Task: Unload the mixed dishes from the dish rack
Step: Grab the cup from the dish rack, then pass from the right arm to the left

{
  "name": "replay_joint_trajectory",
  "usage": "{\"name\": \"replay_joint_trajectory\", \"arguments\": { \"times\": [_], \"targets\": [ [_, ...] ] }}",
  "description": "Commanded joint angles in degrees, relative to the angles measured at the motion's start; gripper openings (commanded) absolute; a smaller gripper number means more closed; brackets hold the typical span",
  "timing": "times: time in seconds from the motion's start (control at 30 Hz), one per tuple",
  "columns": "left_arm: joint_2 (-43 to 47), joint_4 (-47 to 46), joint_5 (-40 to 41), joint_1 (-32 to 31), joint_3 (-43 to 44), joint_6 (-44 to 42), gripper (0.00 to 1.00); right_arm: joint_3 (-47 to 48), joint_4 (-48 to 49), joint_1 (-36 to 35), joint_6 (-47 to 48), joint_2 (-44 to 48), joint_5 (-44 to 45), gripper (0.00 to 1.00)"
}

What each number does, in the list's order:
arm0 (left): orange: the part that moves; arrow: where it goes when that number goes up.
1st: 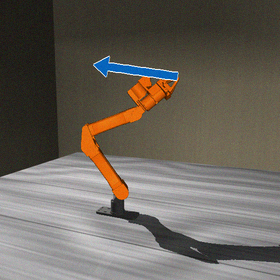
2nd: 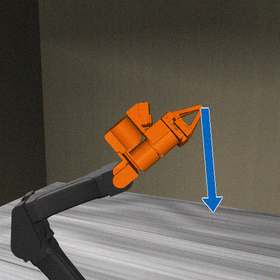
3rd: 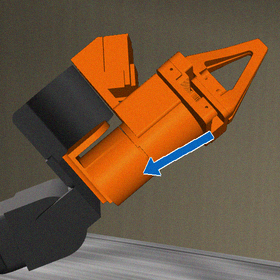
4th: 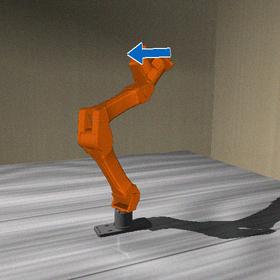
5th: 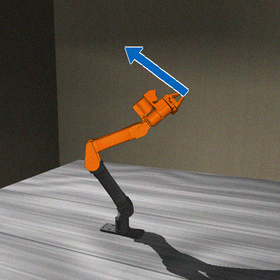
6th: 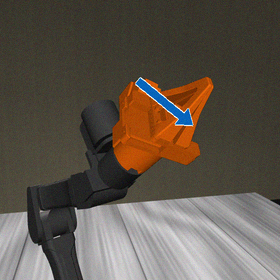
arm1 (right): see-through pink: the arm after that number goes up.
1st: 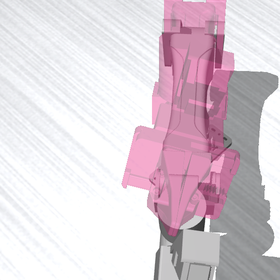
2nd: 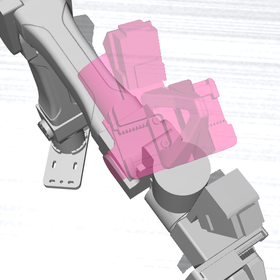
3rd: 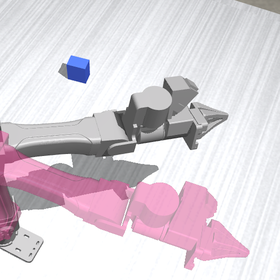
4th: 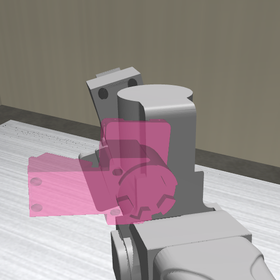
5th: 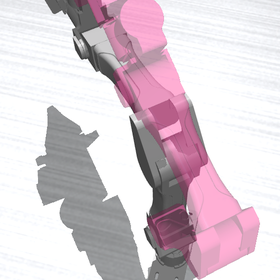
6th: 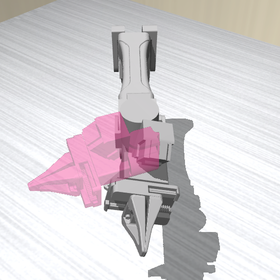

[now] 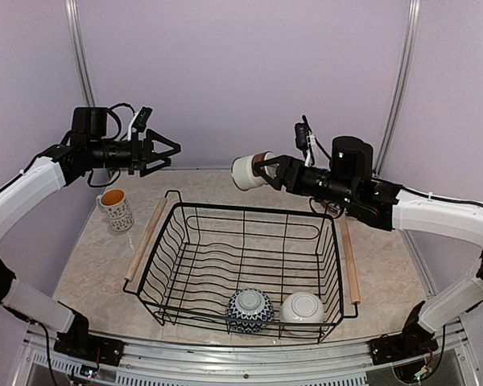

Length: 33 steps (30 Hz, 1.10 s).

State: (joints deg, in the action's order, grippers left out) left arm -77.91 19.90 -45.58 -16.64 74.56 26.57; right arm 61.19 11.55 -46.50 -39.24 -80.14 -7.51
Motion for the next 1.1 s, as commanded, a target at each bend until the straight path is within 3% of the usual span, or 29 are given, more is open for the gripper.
{"name": "replay_joint_trajectory", "arguments": {
  "times": [0.0,0.33,0.5,0.67,0.9,1.07],
  "targets": [
    [-1.37,-7.66,-10.86,-3.23,-1.00,5.29,0.93,0.28,16.20,0.66,-4.90,-4.24,-6.52,0.31],
    [-4.73,-16.20,-16.33,-6.76,-3.71,12.24,0.90,5.36,35.64,0.53,-15.29,-16.23,-16.99,0.29],
    [-6.16,-18.84,-17.92,-7.02,-4.28,14.47,0.87,7.59,38.04,-0.39,-17.50,-19.67,-18.59,0.29],
    [-6.80,-22.03,-19.31,-7.12,-4.96,16.42,0.78,8.31,41.24,-1.07,-19.48,-22.23,-19.47,0.29],
    [-8.19,-31.58,-23.15,-7.09,-7.22,23.31,0.60,9.97,42.05,-1.34,-19.80,-24.28,-20.04,0.29],
    [-8.90,-33.44,-24.18,-7.23,-7.50,24.74,0.44,10.40,43.17,-1.40,-20.51,-25.47,-20.44,0.29]
  ]
}}
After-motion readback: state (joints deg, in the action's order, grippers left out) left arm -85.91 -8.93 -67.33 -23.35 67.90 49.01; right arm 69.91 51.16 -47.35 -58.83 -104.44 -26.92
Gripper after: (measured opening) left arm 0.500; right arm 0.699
